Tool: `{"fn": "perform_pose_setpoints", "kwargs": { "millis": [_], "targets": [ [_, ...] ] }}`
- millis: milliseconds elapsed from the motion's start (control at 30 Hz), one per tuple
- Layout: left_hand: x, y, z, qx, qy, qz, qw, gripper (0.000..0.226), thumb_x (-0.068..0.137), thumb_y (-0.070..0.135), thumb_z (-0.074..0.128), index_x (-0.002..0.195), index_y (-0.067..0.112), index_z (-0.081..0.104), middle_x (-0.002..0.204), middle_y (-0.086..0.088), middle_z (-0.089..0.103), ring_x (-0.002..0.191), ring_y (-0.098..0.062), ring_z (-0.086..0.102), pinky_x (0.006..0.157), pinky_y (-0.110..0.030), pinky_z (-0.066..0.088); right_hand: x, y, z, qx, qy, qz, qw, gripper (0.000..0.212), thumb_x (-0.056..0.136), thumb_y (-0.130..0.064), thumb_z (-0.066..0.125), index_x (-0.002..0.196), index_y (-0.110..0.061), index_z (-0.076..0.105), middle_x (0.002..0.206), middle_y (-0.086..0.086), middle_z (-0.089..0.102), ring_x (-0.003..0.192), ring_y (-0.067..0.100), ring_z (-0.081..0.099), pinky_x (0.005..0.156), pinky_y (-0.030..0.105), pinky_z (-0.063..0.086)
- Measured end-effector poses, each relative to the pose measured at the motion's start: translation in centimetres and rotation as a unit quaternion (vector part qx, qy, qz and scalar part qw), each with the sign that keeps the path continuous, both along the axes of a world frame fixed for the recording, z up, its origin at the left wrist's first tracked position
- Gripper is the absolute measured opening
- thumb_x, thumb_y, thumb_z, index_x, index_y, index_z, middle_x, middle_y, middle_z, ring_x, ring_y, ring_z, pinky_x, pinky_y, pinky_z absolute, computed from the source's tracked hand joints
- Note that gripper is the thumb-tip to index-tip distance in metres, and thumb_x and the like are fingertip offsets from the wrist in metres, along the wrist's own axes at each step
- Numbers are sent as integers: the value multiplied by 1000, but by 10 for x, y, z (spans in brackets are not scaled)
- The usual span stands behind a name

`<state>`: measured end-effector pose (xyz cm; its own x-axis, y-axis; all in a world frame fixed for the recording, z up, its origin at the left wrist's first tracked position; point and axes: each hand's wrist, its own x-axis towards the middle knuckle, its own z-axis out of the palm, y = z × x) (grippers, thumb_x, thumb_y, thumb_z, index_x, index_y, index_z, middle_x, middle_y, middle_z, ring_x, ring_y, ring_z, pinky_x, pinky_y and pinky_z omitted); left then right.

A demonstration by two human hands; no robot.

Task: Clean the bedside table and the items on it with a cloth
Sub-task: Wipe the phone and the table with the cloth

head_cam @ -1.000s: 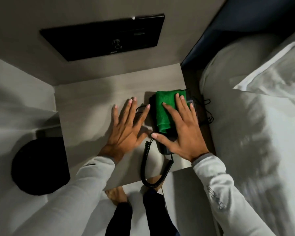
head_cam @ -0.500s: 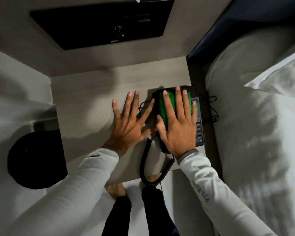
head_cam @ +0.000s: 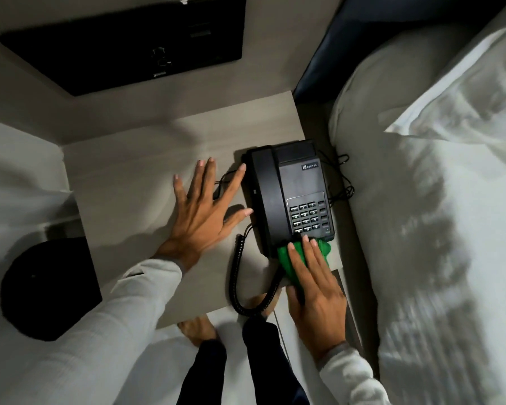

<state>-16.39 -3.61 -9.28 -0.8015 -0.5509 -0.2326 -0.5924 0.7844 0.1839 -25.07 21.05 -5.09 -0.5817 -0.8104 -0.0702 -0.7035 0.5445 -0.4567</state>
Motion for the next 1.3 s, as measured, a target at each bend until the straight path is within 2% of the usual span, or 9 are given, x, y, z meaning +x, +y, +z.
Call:
{"fn": "perform_pose_setpoints", "kwargs": {
  "millis": [100, 200, 267, 367, 467, 633, 900, 1100, 1300],
  "targets": [
    [-12, 1, 20, -21, 49, 10, 999, 78, 98, 71, 17, 162, 26, 12, 168, -23, 15, 156, -38, 15, 117, -72, 20, -15, -6, 18, -123, -129, -140, 974, 61, 93, -19, 48, 153, -18, 43, 161, 3, 42, 150, 15, 40, 119, 42, 41],
    [-35, 9, 36, -68, 109, -33, 991, 80, 100, 67, 22, 161, 15, 17, 167, -22, 19, 156, -35, 17, 120, -67, 22, -54, -47, 30, -180, -105, -156, 965, 60, 95, -11, 50, 154, -11, 39, 161, 9, 42, 151, 21, 39, 122, 46, 37],
    [-46, 15, 38, -68, 103, -69, 990, 82, 101, 65, 27, 161, 10, 15, 168, -19, 16, 157, -33, 15, 123, -61, 20, -84, -88, 32, -144, -101, -103, 979, 58, 98, -12, 53, 153, -4, 39, 162, 15, 38, 154, 25, 32, 125, 48, 30],
    [-47, 18, 30, -56, 75, -89, 992, 81, 103, 59, 30, 160, 4, 11, 170, -16, 10, 158, -29, 9, 127, -53, 18, -116, -131, 22, 25, -50, 30, 998, 60, 104, -37, 46, 157, -12, 34, 169, 12, 24, 159, 24, 15, 127, 56, 14],
    [-46, 16, 21, -58, 84, -93, 990, 81, 104, 60, 24, 160, 3, 9, 170, -16, 8, 159, -28, 6, 128, -49, 18, -135, -139, 10, 65, 28, 98, 993, 60, 105, -45, 32, 159, -18, 30, 172, 9, 12, 160, 23, 5, 126, 64, 2],
    [-47, 16, 14, -68, 101, -91, 988, 79, 105, 59, 23, 160, 3, 11, 170, -17, 10, 159, -27, 7, 128, -48, 19, -128, -134, -4, 84, 112, 101, 985, 60, 105, -46, 29, 159, -20, 29, 171, 12, 16, 160, 27, 12, 128, 53, 15],
    [-49, 20, 22, -69, 79, -81, 991, 76, 105, 55, 15, 160, 3, 10, 170, -16, 10, 158, -29, 8, 127, -51, 20, -112, -82, -18, 63, 107, 97, 987, 59, 105, -44, 35, 160, -25, 27, 170, 9, 21, 159, 25, 16, 126, 51, 21],
    [-51, 25, 20, -77, 79, -75, 991, 74, 106, 52, 19, 160, 2, 11, 170, -17, 12, 158, -31, 10, 126, -53, 22, -62, -37, -24, 65, 56, -27, 996, 61, 103, -43, 36, 161, -29, 23, 172, 7, 15, 160, 23, 9, 127, 52, 19],
    [-51, 25, 17, -88, 72, -78, 990, 74, 106, 52, 19, 159, 2, 12, 170, -17, 13, 158, -30, 11, 126, -52, 22, -3, -7, -26, 72, -6, -150, 986, 66, 99, -38, 47, 159, -20, 29, 170, 12, 18, 158, 31, 16, 125, 53, 27]
  ]
}}
